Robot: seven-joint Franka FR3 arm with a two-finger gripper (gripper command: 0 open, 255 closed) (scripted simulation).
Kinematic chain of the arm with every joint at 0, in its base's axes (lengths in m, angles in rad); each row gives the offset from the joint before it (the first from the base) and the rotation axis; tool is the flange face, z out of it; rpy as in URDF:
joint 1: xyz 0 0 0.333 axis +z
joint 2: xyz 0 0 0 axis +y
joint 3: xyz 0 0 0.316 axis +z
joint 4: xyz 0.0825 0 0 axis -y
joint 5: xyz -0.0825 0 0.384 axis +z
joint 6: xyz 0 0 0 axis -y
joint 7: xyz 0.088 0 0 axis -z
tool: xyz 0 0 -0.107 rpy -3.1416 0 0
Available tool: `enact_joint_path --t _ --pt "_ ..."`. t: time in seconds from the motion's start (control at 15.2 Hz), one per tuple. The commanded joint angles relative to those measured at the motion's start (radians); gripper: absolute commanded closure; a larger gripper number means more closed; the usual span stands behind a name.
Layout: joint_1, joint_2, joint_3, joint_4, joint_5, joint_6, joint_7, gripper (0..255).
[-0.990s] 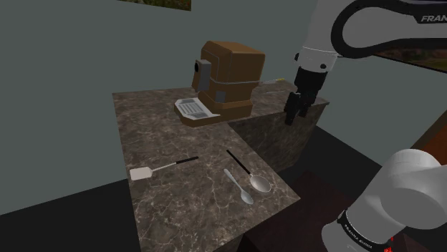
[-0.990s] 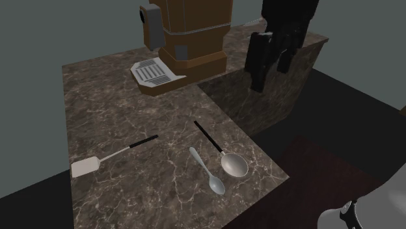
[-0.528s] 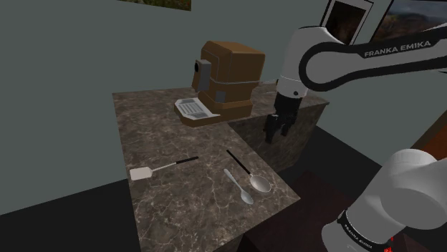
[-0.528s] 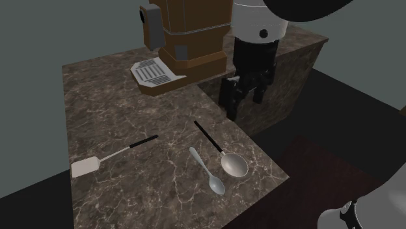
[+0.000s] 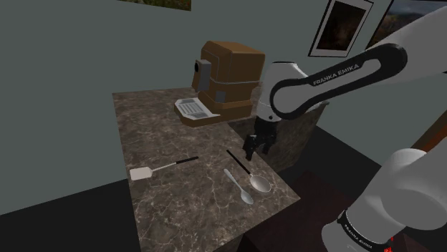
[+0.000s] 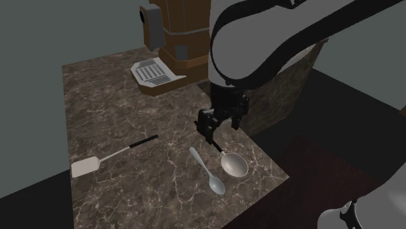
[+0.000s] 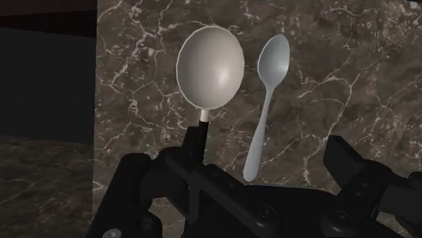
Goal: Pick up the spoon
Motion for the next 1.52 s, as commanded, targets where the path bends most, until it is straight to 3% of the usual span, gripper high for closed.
enact_joint_path --t 0.0,0.46,1.12,1.19,1.45 --pt "0.008 0.079 0.007 0.000 0.027 0.079 0.005 0" --pt "0.032 0.388 0.028 0.073 0.127 0.307 -0.009 0" --pt "0.033 0.524 0.037 0.089 0.159 0.425 -0.047 0" --pt "0.032 0.524 0.036 0.090 0.158 0.424 -0.047 255" --pt "0.034 0.523 0.038 0.089 0.159 0.425 -0.045 255"
